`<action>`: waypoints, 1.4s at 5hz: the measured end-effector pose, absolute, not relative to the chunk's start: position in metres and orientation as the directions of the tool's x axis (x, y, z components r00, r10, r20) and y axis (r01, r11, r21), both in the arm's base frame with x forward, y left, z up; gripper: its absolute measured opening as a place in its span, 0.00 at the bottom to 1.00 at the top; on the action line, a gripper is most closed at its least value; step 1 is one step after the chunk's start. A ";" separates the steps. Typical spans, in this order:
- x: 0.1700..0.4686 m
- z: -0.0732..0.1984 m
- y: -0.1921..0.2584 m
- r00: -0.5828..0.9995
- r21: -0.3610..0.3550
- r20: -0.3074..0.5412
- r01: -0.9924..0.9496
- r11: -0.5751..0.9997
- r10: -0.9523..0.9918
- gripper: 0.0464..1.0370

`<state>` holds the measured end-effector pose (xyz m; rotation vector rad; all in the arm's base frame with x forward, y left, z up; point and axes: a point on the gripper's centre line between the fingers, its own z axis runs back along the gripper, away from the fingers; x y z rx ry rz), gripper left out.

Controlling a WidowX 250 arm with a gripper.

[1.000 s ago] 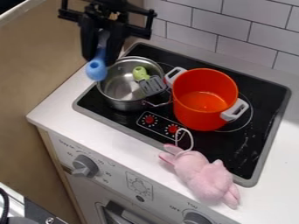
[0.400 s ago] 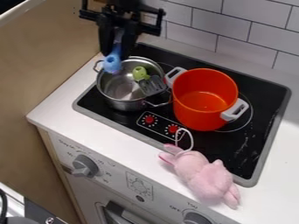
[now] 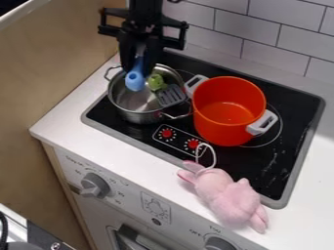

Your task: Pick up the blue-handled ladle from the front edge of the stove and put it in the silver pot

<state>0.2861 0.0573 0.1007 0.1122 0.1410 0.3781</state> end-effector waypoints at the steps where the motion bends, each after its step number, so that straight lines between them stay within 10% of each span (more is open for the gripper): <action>1: 0.284 0.093 0.055 0.923 0.118 -0.113 -0.356 0.927 0.368 0.28; 3: 0.282 0.089 0.059 0.929 0.092 -0.118 -0.340 0.936 0.350 0.85; 4: 0.279 0.089 0.059 0.924 0.092 -0.140 -0.344 0.934 0.355 0.97; 7: 0.266 0.132 0.037 0.931 0.070 -0.020 -0.362 0.930 0.364 0.96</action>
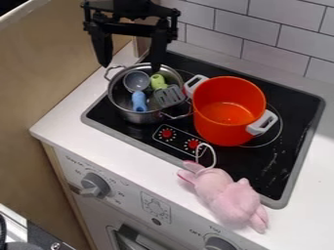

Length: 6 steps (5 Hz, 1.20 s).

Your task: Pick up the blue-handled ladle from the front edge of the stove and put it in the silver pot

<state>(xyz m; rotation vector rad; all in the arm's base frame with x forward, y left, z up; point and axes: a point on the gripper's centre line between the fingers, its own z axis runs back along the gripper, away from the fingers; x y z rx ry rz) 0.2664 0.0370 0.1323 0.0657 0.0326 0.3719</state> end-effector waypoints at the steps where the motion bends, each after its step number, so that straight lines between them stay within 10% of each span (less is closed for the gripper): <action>1: 0.264 0.137 0.024 0.932 0.101 0.028 -0.363 0.926 0.362 0.96; 6: 0.221 0.140 -0.011 0.944 0.104 0.004 -0.328 0.939 0.330 0.96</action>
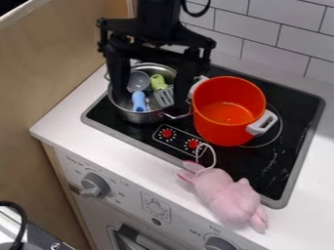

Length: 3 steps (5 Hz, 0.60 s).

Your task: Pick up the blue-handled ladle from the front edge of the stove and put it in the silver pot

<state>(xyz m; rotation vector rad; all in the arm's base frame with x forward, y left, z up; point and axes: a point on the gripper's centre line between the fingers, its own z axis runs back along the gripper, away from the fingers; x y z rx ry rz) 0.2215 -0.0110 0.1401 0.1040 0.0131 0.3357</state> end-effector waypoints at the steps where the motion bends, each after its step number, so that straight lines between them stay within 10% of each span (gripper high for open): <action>1: 0.223 0.139 -0.019 0.941 0.097 0.025 -0.339 0.936 0.339 0.96; 3: 0.227 0.135 -0.028 0.938 0.100 0.021 -0.346 0.933 0.346 0.96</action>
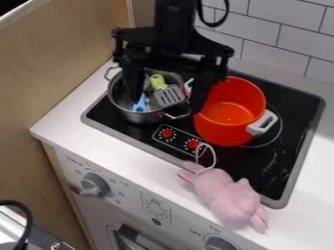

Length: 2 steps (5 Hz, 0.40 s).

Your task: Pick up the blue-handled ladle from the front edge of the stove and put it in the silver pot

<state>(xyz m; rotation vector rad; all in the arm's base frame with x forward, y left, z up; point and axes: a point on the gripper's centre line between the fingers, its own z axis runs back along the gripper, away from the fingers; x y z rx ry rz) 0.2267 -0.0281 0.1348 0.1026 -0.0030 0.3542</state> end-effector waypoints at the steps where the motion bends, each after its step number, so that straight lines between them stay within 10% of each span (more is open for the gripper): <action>1: 0.246 0.138 -0.029 0.939 0.114 0.021 -0.345 0.932 0.345 0.96; 2: 0.266 0.138 -0.031 0.942 0.117 0.020 -0.335 0.935 0.335 0.96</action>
